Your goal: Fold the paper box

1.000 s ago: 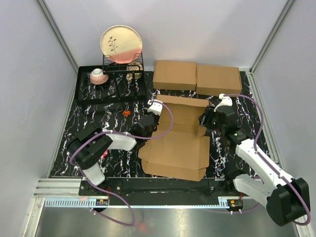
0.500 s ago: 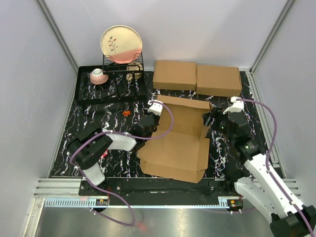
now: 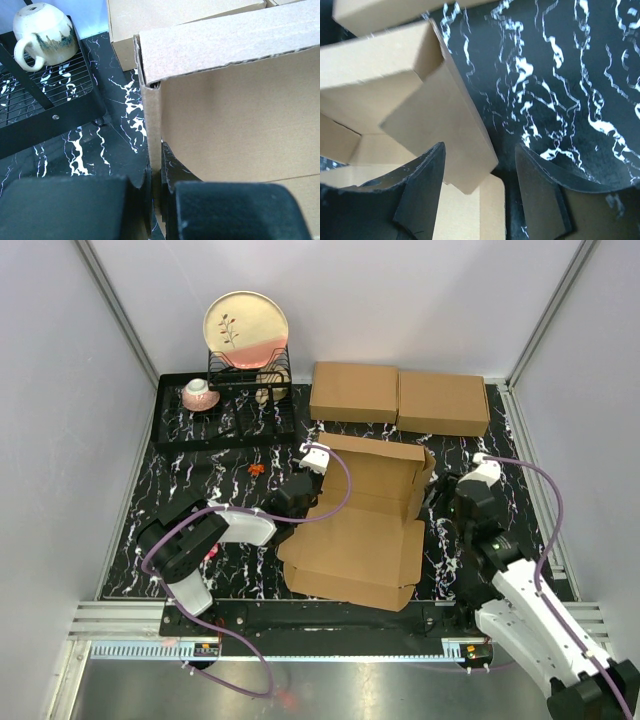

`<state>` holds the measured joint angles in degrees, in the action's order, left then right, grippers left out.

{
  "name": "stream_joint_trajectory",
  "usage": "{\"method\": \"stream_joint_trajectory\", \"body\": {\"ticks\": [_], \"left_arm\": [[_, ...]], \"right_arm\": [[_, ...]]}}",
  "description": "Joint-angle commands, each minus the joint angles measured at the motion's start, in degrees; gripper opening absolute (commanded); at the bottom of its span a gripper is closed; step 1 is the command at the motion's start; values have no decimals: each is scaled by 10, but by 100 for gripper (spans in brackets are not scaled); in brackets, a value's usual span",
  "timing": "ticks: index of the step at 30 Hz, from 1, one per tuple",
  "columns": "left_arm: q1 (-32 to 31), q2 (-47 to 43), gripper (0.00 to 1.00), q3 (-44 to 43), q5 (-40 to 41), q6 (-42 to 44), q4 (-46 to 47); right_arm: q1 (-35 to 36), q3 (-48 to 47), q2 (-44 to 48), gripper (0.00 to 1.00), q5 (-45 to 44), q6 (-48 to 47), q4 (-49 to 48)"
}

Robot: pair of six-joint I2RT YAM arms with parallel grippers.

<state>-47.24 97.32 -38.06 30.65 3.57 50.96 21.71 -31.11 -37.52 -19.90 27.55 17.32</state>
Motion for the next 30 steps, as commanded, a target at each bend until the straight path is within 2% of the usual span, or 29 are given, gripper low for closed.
{"method": "stream_joint_trajectory", "body": {"ticks": [1,8,15,21,27,30], "left_arm": [[-5,-2,0,9,-11,17,7],[-5,-10,0,14,-14,16,19],[-5,-11,0,22,-25,19,38],[-5,-13,0,29,-35,26,57],[-5,-17,0,29,-33,29,64],[-5,-20,0,28,-32,34,64]], "right_arm": [[3,13,-46,64,38,18,-29],[3,20,-93,66,34,15,-90],[3,56,-126,67,37,4,-233],[3,59,-178,67,32,-14,-290],[3,50,-208,60,28,-26,-302],[3,61,-190,65,32,-21,-318]]}}
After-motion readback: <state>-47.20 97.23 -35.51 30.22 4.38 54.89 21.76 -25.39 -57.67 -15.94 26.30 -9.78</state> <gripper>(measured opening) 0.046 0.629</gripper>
